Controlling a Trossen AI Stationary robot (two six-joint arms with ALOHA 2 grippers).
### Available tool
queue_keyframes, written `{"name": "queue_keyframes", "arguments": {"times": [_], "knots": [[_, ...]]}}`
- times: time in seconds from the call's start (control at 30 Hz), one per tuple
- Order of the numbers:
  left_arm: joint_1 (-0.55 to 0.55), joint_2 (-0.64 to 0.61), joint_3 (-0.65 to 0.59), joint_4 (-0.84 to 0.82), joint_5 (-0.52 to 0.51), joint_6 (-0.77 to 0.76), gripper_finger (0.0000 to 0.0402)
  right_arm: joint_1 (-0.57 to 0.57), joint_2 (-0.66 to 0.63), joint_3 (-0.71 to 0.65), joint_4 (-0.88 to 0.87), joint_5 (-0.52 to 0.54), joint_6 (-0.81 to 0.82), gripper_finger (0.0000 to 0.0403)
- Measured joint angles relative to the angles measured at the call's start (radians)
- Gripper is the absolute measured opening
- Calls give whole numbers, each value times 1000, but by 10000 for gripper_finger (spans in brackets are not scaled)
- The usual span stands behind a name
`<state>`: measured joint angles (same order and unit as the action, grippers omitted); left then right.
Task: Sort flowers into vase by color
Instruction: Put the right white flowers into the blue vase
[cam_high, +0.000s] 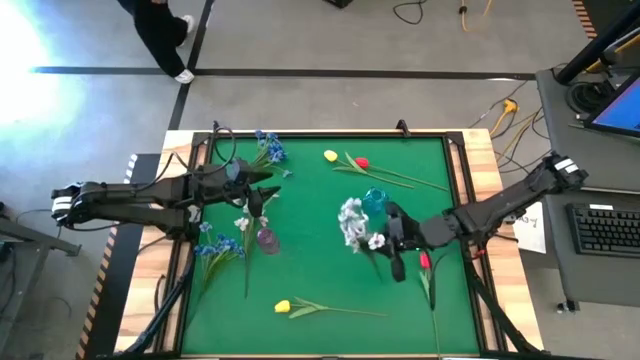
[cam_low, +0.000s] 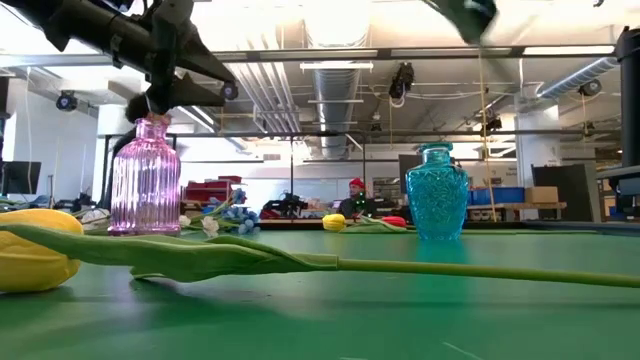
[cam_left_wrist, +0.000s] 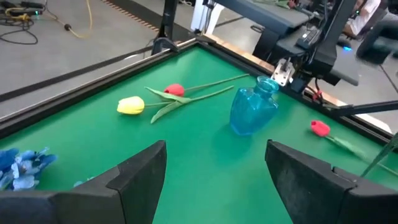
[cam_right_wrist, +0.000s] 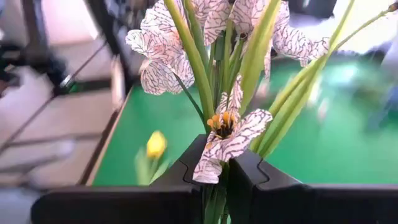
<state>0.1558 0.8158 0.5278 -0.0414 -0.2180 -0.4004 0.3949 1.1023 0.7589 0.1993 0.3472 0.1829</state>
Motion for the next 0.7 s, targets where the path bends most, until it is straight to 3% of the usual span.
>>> {"name": "queue_keyframes", "arguments": {"times": [0.2,0.3,0.5,0.7], "knots": [[1,2,0,53,-9,13,268,-58,60,-2,441,25,-343,28],[1,1,0,77,-10,17,268,-94,62,-4,562,123,-440,28],[1,1,0,84,-11,25,268,-143,-33,-17,619,355,-559,28],[1,1,0,84,-11,25,268,-147,-207,-38,522,590,-617,28]]}}
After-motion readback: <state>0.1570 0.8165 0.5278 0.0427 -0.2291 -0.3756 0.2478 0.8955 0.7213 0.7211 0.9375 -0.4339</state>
